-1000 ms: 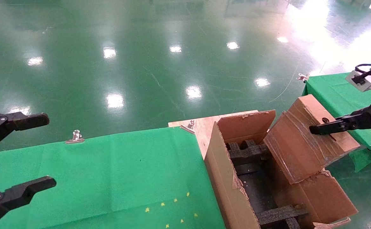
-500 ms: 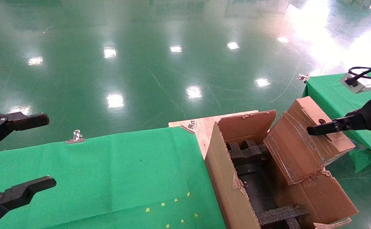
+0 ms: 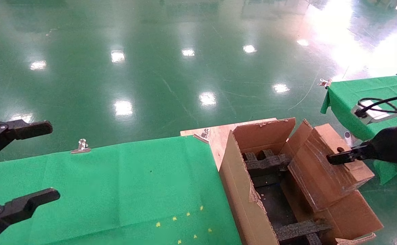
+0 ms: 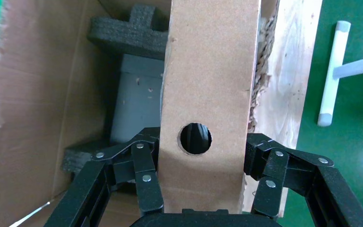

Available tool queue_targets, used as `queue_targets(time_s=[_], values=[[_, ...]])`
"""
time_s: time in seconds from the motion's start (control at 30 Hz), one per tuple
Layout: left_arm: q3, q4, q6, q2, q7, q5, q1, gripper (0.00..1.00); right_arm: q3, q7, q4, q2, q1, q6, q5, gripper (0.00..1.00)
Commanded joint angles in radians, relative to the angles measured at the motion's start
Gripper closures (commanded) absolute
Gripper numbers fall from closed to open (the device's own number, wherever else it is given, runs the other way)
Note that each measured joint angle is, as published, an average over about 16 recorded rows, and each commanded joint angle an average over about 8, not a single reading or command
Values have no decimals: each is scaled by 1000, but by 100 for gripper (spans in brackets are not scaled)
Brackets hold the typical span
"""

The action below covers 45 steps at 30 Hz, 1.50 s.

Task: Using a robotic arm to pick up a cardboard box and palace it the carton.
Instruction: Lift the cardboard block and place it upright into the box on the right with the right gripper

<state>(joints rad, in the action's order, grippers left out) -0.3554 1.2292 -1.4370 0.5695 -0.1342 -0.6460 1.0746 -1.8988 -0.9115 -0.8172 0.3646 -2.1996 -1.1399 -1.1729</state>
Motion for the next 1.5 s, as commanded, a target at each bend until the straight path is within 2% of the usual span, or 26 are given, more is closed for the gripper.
queue_targets(time_s=[0.03,0.33,0.77,1.13,1.5], values=[[0,0,0,0,0,0,0,0,-6,-21,-24,-7,17,29,-3,100],[0,0,0,0,0,0,0,0,-32,-107,-73,-2,81,133,-18,100],[0,0,0,0,0,0,0,0,-56,-164,-67,43,186,253,-4,100],[0,0,0,0,0,0,0,0,-70,-160,-9,122,305,343,26,100],[0,0,0,0,0,0,0,0,-63,-110,101,208,419,389,78,100]])
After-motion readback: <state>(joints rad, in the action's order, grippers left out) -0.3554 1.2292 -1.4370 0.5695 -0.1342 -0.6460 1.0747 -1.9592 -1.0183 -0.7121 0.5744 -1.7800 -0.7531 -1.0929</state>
